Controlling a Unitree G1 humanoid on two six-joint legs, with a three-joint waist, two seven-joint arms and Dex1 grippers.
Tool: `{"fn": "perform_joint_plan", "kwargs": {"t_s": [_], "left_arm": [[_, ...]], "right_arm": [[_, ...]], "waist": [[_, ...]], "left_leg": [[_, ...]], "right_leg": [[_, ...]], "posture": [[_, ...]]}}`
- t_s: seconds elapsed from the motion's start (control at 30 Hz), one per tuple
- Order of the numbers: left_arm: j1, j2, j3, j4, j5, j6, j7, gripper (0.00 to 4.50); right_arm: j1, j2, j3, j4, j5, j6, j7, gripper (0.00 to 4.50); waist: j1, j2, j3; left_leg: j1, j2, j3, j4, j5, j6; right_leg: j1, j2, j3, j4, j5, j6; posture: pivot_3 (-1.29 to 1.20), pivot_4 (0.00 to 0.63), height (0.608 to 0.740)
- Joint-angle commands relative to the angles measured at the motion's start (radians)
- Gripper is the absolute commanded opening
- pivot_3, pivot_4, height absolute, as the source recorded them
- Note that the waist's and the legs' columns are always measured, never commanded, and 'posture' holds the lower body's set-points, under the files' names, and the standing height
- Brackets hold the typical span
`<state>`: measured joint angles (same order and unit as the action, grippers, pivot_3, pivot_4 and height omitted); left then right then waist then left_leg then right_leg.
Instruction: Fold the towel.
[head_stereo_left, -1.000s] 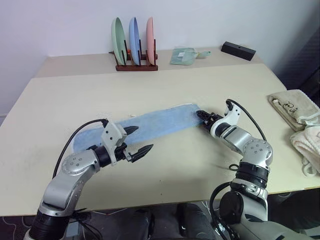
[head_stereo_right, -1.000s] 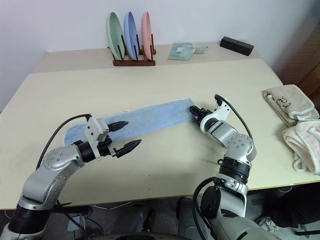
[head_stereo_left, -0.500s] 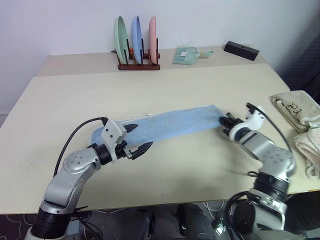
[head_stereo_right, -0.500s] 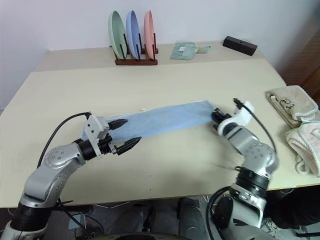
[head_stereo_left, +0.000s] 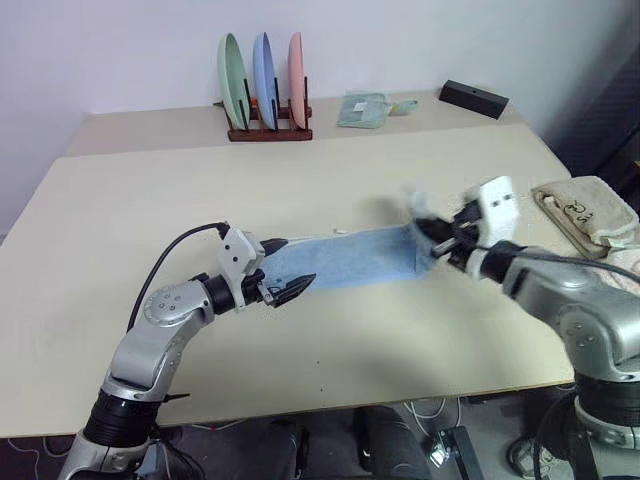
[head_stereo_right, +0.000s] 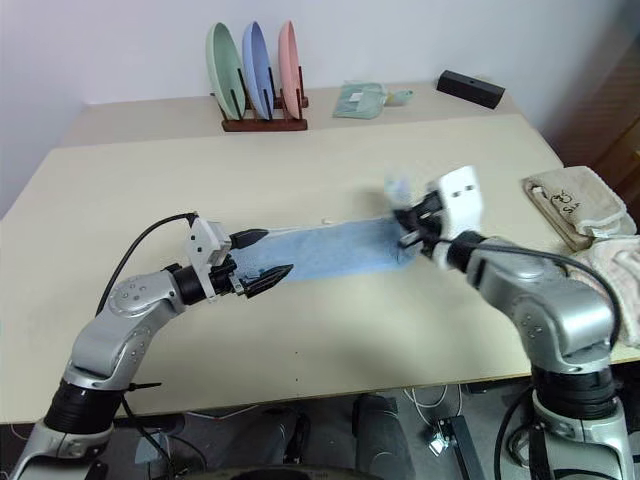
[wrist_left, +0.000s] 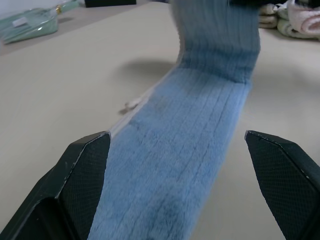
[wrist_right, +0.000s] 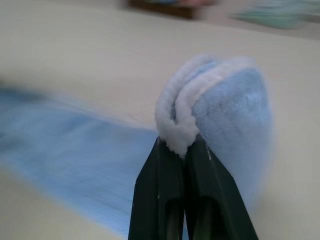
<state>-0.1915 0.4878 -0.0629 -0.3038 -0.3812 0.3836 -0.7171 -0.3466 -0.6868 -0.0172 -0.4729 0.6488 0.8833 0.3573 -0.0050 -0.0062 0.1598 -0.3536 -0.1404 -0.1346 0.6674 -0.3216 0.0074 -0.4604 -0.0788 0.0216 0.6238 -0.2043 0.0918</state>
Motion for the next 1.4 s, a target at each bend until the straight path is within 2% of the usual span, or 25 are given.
{"fn": "perform_joint_plan", "kwargs": {"t_s": [0.03,0.17,0.43,0.53,0.67,0.77,0.83,0.87,1.0,1.13,1.23,1.4], "left_arm": [[0.013,-0.007,0.011,-0.051,0.002,-0.013,0.017,4.41],[0.029,-0.011,0.014,-0.075,0.005,-0.006,0.039,4.41],[0.074,0.002,0.037,-0.113,-0.003,0.008,0.064,4.41],[0.076,0.005,0.042,-0.112,-0.002,0.01,0.07,4.41],[0.077,0.008,0.076,-0.091,-0.004,0.019,0.093,4.41],[0.083,0.011,0.098,-0.089,-0.015,0.025,0.095,4.41],[0.093,0.014,0.106,-0.091,-0.017,0.026,0.091,4.41],[0.099,0.013,0.109,-0.093,-0.016,0.028,0.092,4.41],[0.11,0.005,0.109,-0.1,-0.015,0.032,0.098,4.41],[0.12,-0.031,0.109,-0.098,-0.023,0.04,0.13,4.41],[0.118,-0.039,0.108,-0.092,-0.012,0.039,0.146,4.41],[0.139,-0.033,0.12,-0.102,-0.01,0.038,0.162,4.41]], "right_arm": [[-0.032,0.013,0.144,0.025,-0.114,-0.077,0.067,0.05],[-0.064,0.079,0.219,0.11,-0.188,-0.112,0.082,0.05],[-0.052,0.097,0.286,0.13,-0.281,-0.154,0.162,0.05],[-0.045,0.088,0.265,0.119,-0.284,-0.164,0.198,0.87],[-0.02,0.024,0.205,0.074,-0.277,-0.228,0.287,2.8],[0.015,-0.05,0.135,0.037,-0.226,-0.285,0.409,4.28],[0.008,-0.057,0.065,0.067,-0.191,-0.302,0.439,4.28],[-0.011,-0.039,0.035,0.107,-0.187,-0.301,0.416,4.13],[-0.048,0.002,0.029,0.2,-0.239,-0.329,0.377,2.28],[-0.111,0.153,0.106,0.413,-0.328,-0.452,0.336,0.13],[-0.152,0.213,0.165,0.613,-0.442,-0.564,0.307,0.06],[-0.129,0.23,0.225,0.711,-0.506,-0.623,0.359,0.06]], "waist": [[0.006,0.0,0.0],[0.018,0.0,0.0],[0.019,0.0,0.0],[0.019,0.0,0.0],[0.02,0.0,0.0],[0.02,-0.001,0.0],[0.02,-0.001,0.0],[0.017,-0.001,0.0],[0.019,-0.001,0.0],[0.015,-0.001,0.0],[0.017,-0.001,0.0],[0.017,-0.001,0.0]], "left_leg": [[0.0,0.0,0.0,0.0,0.0,0.0],[-0.001,0.0,0.0,0.0,0.0,0.0],[-0.002,0.0,-0.001,0.0,0.0,0.0],[-0.002,0.0,-0.001,0.0,0.0,0.0],[-0.002,0.0,-0.001,0.0,0.0,0.0],[-0.002,0.0,-0.001,0.0,0.0,0.001],[-0.002,0.0,-0.001,0.0,0.0,0.001],[-0.001,0.0,-0.001,0.0,0.0,0.001],[-0.001,0.0,-0.001,0.0,0.0,0.0],[0.0,0.0,0.0,0.0,0.0,0.0],[-0.001,0.0,0.0,-0.001,0.0,0.0],[-0.002,-0.001,0.0,0.0,0.0,0.001]], "right_leg": [[0.0,0.0,0.0,-0.001,0.001,0.001],[0.0,0.0,0.0,-0.003,0.002,0.001],[0.0,0.001,0.0,-0.005,0.002,0.001],[0.0,0.001,0.0,-0.005,0.002,0.001],[0.0,0.001,0.0,-0.006,0.002,0.001],[0.001,0.0,-0.001,-0.006,0.002,0.001],[0.001,0.001,-0.001,-0.007,0.002,0.001],[0.001,0.001,-0.001,-0.007,0.002,0.001],[0.001,0.001,-0.001,-0.006,0.003,0.001],[0.001,0.001,0.0,-0.006,0.003,0.001],[0.0,0.001,0.0,-0.006,0.003,0.001],[0.001,0.0,0.0,-0.006,0.003,0.001]], "posture": [[0.0,0.15,0.74],[0.0,0.15,0.74],[0.0,0.15,0.74],[0.0,0.15,0.74],[0.0,0.15,0.74],[0.0,0.15,0.74],[0.0,0.15,0.74],[0.0,0.15,0.74],[0.0,0.15,0.74],[0.0,0.15,0.74],[0.0,0.15,0.74],[0.0,0.15,0.74]]}}
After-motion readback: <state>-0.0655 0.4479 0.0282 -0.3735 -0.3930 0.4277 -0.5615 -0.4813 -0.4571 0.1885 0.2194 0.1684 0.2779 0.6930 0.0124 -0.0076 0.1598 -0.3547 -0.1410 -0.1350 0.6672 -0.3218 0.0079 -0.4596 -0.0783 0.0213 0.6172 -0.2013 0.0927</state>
